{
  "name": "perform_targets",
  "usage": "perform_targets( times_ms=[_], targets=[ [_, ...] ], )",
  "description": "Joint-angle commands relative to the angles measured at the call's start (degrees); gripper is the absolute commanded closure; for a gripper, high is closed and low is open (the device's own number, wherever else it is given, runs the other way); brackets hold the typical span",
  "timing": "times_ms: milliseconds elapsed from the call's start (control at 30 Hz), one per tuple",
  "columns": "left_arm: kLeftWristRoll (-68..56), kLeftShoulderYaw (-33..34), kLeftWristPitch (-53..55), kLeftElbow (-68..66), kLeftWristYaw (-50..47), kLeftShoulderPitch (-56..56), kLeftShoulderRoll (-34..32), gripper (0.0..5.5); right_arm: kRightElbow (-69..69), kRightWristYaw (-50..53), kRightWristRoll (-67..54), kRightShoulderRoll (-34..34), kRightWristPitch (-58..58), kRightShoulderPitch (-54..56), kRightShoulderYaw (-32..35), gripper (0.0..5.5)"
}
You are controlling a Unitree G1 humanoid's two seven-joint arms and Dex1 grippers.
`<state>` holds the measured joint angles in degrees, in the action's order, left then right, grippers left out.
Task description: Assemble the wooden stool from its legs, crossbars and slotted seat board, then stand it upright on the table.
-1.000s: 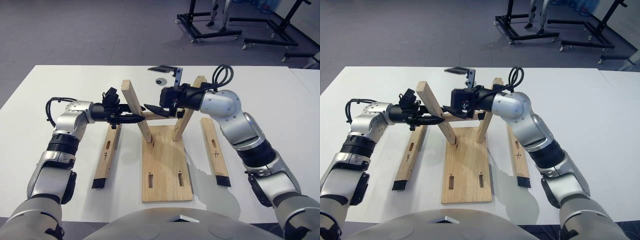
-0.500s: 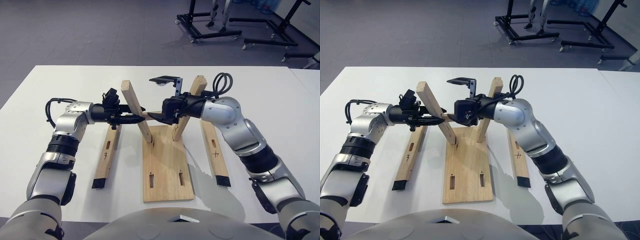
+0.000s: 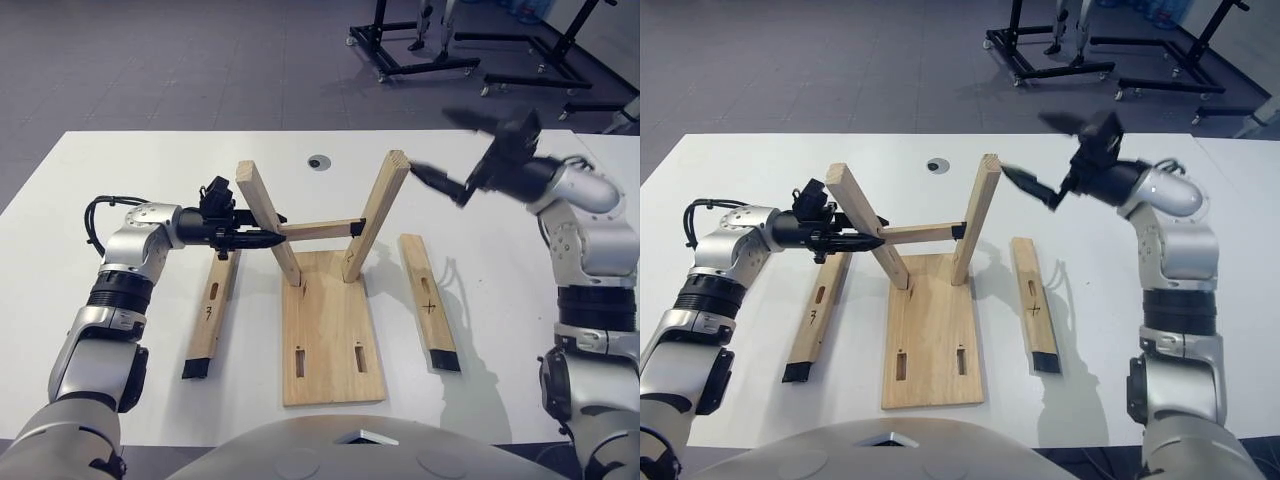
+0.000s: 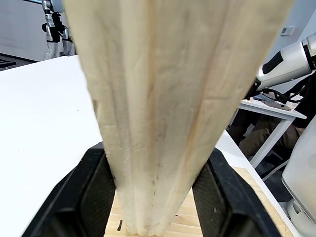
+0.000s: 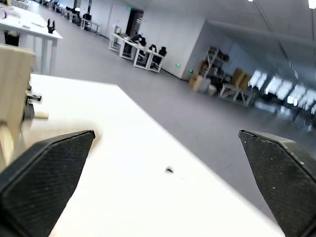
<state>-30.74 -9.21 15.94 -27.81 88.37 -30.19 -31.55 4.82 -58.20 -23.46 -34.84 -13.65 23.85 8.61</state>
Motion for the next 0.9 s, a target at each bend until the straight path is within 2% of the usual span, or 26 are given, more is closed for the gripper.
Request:
perform_targets(
  times_ms=[33,333,533,900],
  targets=[
    [5.0,-2.7,2.6,-2.9,0.5,3.3,-1.2,3.37,2.1,-0.7,-1.9,0.9,-1.5,-1.3,-0.1,0.13],
    [5.0,-3.1,3.1,-3.1,1.1,2.4,-1.1,3.37,-2.5,-1.2,-9.9,3.1,-9.9,-2.1,-0.3,0.13],
    [5.6,-4.2,3.4,-2.8,2.0,0.2,-1.0,3.37,-2.6,-1.7,-6.1,4.5,-8.4,-3.5,-6.4,0.13],
    [6.4,-9.3,4.1,-4.2,4.1,-5.3,-2.1,3.37,-2.8,-1.8,-5.2,7.0,-7.6,-3.6,-9.4,0.13]
  ],
)
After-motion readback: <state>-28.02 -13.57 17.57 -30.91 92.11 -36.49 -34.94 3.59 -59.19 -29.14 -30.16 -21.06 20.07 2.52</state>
